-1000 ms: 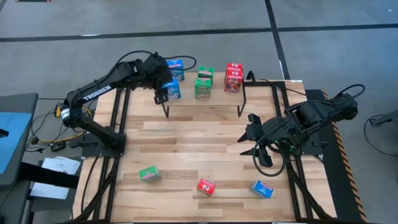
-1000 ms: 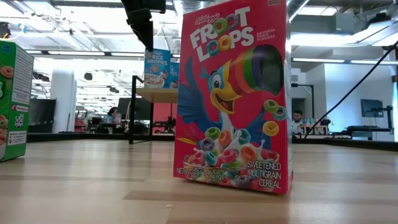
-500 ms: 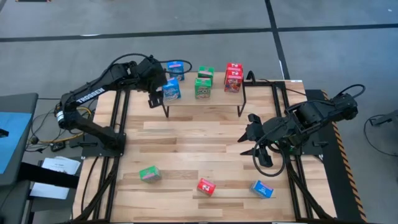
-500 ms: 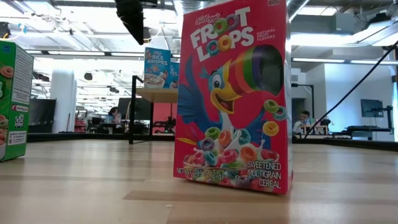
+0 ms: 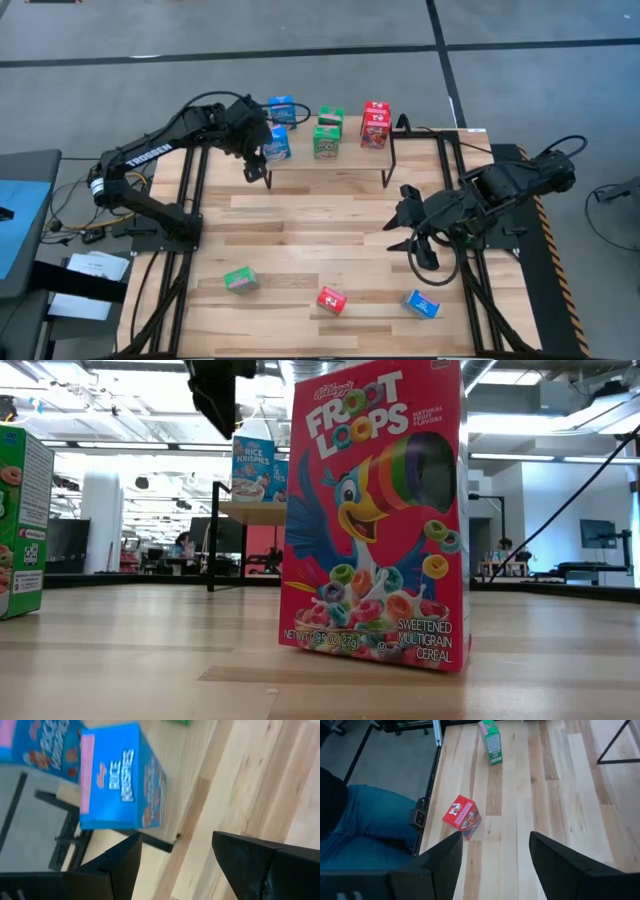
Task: Stack cereal on shelf
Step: Put the top left blue cereal box on the shelf aligned with the other blue cereal box
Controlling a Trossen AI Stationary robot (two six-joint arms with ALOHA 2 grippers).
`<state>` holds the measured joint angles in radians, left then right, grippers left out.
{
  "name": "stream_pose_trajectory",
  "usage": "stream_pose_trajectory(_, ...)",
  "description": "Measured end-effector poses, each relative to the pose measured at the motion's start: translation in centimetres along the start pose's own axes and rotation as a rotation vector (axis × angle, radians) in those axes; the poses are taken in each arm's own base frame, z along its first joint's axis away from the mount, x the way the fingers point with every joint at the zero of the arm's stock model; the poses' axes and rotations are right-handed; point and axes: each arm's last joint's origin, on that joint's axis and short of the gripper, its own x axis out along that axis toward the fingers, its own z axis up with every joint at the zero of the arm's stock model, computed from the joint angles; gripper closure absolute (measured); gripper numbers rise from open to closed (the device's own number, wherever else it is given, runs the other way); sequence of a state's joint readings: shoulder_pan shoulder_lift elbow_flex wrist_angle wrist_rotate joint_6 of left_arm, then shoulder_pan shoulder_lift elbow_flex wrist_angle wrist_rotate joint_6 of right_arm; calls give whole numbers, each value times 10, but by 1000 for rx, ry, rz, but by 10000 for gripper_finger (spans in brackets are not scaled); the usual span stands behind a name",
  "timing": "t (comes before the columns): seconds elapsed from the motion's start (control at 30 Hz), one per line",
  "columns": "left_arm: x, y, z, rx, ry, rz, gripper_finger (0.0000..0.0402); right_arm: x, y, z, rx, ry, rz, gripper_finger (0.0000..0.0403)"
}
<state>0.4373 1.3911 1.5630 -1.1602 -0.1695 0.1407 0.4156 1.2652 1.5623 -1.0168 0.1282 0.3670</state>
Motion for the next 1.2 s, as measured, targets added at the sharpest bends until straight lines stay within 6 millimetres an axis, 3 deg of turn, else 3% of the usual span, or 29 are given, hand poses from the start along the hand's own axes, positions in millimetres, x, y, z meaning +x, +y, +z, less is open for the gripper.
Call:
stream_pose_trajectory(0.37,28,-1,-6,19,19,91,168,-2,12,-5,-35,9,40,148)
stream_pose_trajectory(1.2,46,3,6,16,-67,184,168,-2,12,-4,-36,8,37,148)
